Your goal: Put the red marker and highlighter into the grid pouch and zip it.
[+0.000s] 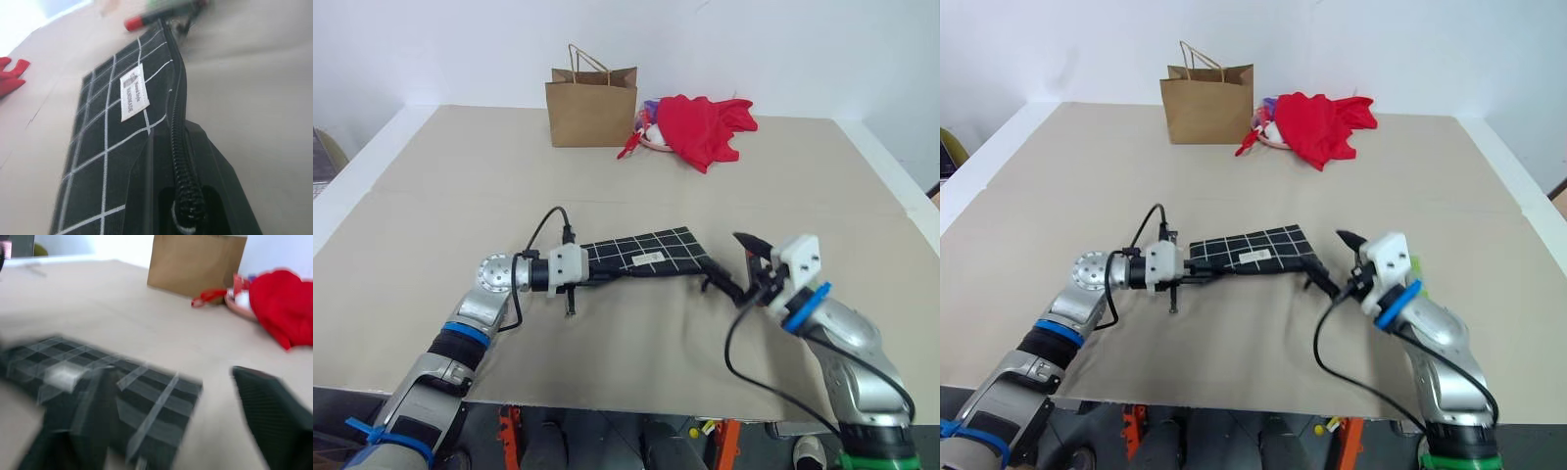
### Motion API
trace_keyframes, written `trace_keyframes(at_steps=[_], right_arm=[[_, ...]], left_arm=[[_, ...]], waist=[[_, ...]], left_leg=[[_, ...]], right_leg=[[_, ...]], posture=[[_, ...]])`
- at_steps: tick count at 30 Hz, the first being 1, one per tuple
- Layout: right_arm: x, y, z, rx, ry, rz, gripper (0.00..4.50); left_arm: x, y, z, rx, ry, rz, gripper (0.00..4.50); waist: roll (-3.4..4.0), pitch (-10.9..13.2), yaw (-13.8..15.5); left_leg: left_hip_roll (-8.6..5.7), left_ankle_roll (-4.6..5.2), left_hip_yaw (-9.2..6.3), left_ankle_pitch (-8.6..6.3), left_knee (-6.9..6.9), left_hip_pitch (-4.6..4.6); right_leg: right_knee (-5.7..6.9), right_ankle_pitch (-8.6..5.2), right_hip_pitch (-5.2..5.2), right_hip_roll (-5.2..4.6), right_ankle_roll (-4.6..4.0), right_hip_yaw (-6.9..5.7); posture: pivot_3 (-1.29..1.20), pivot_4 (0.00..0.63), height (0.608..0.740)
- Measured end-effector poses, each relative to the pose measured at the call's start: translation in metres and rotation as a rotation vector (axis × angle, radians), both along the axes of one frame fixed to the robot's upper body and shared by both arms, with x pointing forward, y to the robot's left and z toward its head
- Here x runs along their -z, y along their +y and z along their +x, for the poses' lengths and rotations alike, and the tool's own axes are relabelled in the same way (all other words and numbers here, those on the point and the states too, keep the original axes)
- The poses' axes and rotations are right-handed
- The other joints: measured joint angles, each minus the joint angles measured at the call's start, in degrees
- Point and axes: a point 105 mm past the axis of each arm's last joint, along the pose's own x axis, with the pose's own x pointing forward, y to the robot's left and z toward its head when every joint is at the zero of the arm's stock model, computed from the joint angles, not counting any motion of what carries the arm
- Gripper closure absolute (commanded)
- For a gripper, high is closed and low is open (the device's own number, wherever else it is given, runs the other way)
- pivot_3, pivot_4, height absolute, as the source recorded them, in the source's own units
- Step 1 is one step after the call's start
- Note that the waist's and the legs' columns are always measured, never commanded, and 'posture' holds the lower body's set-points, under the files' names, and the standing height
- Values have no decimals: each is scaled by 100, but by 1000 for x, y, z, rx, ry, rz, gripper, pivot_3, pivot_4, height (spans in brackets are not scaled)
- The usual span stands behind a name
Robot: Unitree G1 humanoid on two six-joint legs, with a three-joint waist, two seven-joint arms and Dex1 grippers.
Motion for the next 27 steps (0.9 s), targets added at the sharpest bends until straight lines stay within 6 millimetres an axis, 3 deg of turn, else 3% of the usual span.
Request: trace_keyframes(at_steps=[3, 6, 12, 20, 24, 25, 27], right_arm=[[4, 3, -19, -64, -34, -42, 44], [3, 5, -26, -80, -87, -74, 44], [1, 8, -27, -88, -134, -94, 44], [18, 6, -24, -77, -86, -101, 44], [19, 4, -25, -77, -94, -97, 1510], [18, 4, -25, -78, -100, -94, 2174], [16, 5, -26, -81, -111, -90, 2757]], left_arm=[[-6, 0, -1, 5, 42, -25, 4500], [-8, 0, -2, 8, 61, -24, 4500], [-6, 1, -4, 10, 82, -20, 4500], [-8, 0, -9, 13, 81, -26, 4500], [-10, 1, -10, 13, 74, -30, 4500], [-10, 1, -10, 13, 73, -30, 4500], [-10, 1, -10, 13, 74, -28, 4500]], waist=[[0, 2, -28], [0, 3, -33], [-2, 4, -27], [-2, 4, -14], [-2, 4, -14], [-2, 4, -14], [-2, 4, -15]], left_leg=[[0, 0, -4, 0, 5, 13], [0, -4, -5, 6, 15, 22], [-2, -21, -6, 18, 29, 24], [-2, -20, -9, 16, 16, 21], [-2, -20, -10, 16, 18, 22], [-2, -20, -10, 16, 18, 22], [-2, -20, -10, 16, 18, 22]], right_leg=[[36, -40, 1, 1, 32, -7], [54, -36, 4, 1, 30, -9], [53, -30, 15, -1, 29, -8], [53, -36, 13, 0, 34, -13], [53, -35, 14, -1, 34, -13], [53, -35, 14, -1, 34, -13], [53, -34, 14, -1, 34, -13]], posture=[[0, 150, 740], [0, 150, 740], [0, 150, 740], [0, 150, 740], [0, 150, 740], [0, 150, 740], [0, 150, 740]])
